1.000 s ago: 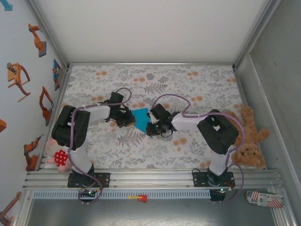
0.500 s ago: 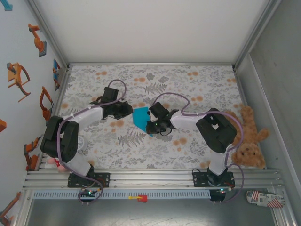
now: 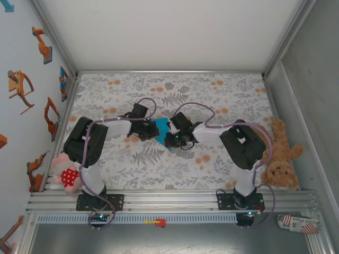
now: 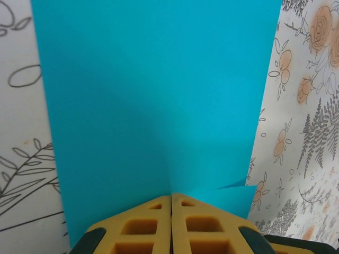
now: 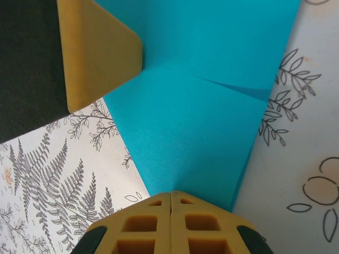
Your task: Fold a paper plane with a square sheet of paper (pick it up from the middle)
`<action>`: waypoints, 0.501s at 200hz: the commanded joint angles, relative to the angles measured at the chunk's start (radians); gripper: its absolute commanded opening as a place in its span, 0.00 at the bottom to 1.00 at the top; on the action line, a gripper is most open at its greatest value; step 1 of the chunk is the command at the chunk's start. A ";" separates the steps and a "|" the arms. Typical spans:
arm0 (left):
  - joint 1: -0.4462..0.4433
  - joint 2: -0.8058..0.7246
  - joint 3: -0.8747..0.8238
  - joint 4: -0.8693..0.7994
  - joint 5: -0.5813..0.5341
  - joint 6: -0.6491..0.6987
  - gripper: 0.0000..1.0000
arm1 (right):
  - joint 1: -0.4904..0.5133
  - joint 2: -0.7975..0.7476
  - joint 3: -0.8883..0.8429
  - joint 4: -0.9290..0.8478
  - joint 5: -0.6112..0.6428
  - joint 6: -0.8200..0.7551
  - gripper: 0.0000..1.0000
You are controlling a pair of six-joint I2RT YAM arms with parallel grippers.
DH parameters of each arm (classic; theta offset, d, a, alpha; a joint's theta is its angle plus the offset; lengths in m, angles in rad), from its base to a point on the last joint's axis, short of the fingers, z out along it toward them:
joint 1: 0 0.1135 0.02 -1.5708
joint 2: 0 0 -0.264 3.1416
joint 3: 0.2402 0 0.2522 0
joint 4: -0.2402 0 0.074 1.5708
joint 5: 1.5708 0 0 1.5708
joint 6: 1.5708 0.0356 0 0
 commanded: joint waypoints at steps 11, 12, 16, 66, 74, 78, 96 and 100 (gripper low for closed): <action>0.001 0.013 -0.011 -0.040 -0.042 -0.006 0.08 | -0.008 -0.054 -0.024 0.060 -0.013 -0.004 0.00; 0.001 0.013 -0.013 -0.041 -0.043 -0.006 0.08 | -0.008 -0.055 -0.024 0.063 -0.015 -0.004 0.00; 0.001 0.013 -0.018 -0.040 -0.046 -0.006 0.08 | -0.007 -0.055 -0.022 0.072 -0.020 -0.002 0.00; 0.002 0.023 -0.053 -0.028 -0.070 -0.007 0.07 | -0.008 0.030 0.027 0.120 -0.069 0.024 0.00; 0.002 0.027 -0.056 -0.027 -0.072 -0.007 0.07 | -0.007 0.043 0.034 0.117 -0.070 0.025 0.00; 0.001 0.029 -0.056 -0.026 -0.072 -0.007 0.07 | -0.007 0.048 0.039 0.116 -0.070 0.025 0.00; 0.002 0.038 -0.064 -0.023 -0.080 -0.001 0.07 | -0.007 0.062 0.040 0.113 -0.069 0.020 0.00; 0.002 0.041 -0.066 -0.023 -0.083 0.000 0.07 | -0.007 0.063 0.038 0.114 -0.069 0.018 0.00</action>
